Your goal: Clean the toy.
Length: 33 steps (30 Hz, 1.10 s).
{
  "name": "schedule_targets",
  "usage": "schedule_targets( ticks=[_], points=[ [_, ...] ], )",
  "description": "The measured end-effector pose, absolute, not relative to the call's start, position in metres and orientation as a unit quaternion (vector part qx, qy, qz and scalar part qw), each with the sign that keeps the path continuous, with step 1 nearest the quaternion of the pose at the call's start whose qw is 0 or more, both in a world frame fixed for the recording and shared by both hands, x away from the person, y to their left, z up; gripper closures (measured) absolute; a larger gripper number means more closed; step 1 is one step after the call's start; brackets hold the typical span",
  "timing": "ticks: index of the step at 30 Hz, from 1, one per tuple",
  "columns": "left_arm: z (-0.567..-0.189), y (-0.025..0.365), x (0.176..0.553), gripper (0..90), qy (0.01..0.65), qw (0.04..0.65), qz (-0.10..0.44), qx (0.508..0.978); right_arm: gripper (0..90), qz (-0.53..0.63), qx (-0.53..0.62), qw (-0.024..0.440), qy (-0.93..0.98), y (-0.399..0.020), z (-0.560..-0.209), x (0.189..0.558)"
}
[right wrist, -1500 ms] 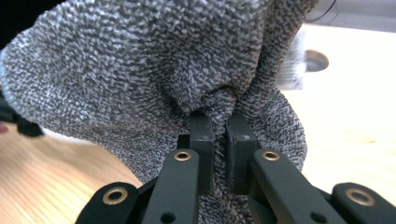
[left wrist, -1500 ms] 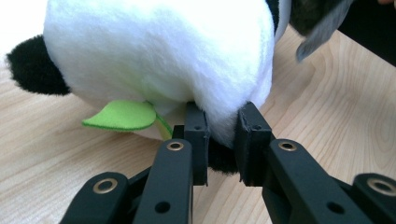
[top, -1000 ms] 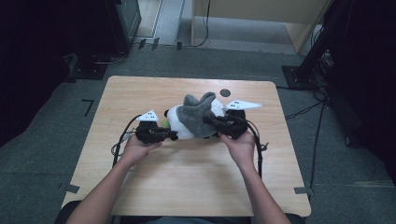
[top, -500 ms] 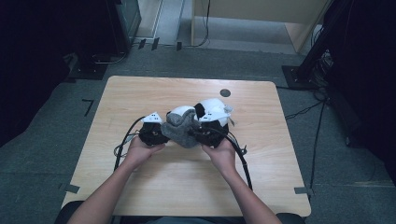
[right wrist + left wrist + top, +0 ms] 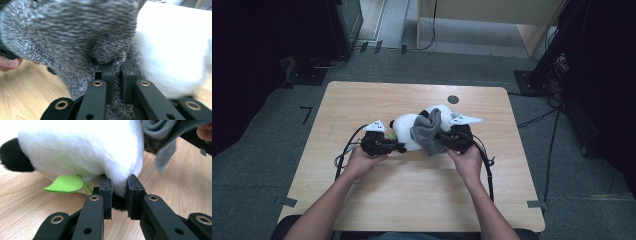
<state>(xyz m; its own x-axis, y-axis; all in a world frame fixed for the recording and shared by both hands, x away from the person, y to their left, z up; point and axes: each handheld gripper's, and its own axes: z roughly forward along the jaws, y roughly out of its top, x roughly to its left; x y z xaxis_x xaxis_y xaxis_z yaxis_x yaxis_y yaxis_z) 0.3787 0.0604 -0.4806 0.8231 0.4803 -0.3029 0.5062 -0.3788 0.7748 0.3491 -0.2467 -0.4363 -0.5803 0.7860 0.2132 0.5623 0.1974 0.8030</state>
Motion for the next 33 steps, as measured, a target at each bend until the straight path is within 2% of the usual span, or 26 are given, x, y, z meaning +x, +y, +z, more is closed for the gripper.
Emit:
schedule_targets(
  ticks=[14, 24, 33],
  points=[
    [-0.480, 0.067, 0.382, 78.5, 0.301, 0.467, -0.013, 0.831, 85.5, 0.440, 0.501, 0.161, 0.728, -0.297, -0.437, 0.357],
    [-0.479, 0.079, 0.386, 78.4, 0.302, 0.463, -0.002, 0.833, 85.6, 0.406, 0.553, 0.171, 0.707, -0.328, -0.451, 0.367],
    [-0.476, 0.080, 0.382, 79.6, 0.263, 0.478, -0.019, 0.838, 85.5, 0.479, 0.514, 0.188, 0.687, -0.336, -0.413, 0.350]
  ],
)
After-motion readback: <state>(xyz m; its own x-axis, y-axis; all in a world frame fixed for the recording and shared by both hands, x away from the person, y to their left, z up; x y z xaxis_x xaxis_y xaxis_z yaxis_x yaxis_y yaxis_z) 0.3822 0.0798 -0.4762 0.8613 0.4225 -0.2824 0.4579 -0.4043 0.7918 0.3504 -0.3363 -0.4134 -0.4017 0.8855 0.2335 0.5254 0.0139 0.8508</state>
